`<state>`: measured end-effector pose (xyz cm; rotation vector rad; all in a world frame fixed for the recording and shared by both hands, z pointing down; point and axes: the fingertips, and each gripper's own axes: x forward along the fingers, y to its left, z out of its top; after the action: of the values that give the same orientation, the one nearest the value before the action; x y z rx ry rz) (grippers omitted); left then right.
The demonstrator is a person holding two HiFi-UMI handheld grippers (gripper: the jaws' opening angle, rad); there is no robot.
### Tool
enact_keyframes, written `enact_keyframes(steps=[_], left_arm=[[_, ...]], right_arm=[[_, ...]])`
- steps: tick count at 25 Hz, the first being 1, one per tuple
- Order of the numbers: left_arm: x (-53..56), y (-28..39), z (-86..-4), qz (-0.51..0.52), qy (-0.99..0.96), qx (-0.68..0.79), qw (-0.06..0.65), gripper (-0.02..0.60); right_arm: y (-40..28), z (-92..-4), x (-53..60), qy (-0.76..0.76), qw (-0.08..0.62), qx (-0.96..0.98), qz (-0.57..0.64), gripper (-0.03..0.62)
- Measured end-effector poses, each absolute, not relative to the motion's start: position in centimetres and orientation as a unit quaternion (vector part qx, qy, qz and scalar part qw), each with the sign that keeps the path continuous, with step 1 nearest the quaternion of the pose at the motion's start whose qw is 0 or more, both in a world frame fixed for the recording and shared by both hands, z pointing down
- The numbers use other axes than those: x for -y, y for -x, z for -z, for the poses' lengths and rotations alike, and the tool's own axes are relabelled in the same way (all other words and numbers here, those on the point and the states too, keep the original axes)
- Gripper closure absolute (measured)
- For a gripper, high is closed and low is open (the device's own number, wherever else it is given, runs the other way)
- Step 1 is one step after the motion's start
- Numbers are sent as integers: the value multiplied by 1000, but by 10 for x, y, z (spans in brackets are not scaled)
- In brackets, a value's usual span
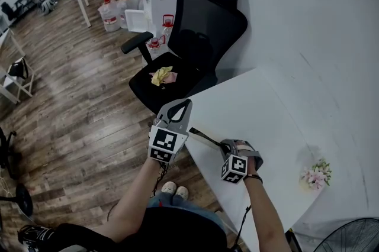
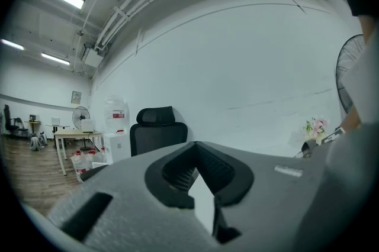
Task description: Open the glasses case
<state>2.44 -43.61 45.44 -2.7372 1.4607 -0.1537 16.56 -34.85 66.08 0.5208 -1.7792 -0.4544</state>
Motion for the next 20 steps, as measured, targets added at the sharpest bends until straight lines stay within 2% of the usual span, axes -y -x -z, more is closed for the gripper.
enact_keyframes(steps=[6, 20], left_arm=[[439, -21, -455, 54, 879, -474, 17, 574], [451, 3, -466, 68, 863, -500, 11, 574]], right_arm=[[-181, -645, 384, -272, 556, 767, 169, 582], [-200, -654, 430, -300, 535, 782, 108, 565]])
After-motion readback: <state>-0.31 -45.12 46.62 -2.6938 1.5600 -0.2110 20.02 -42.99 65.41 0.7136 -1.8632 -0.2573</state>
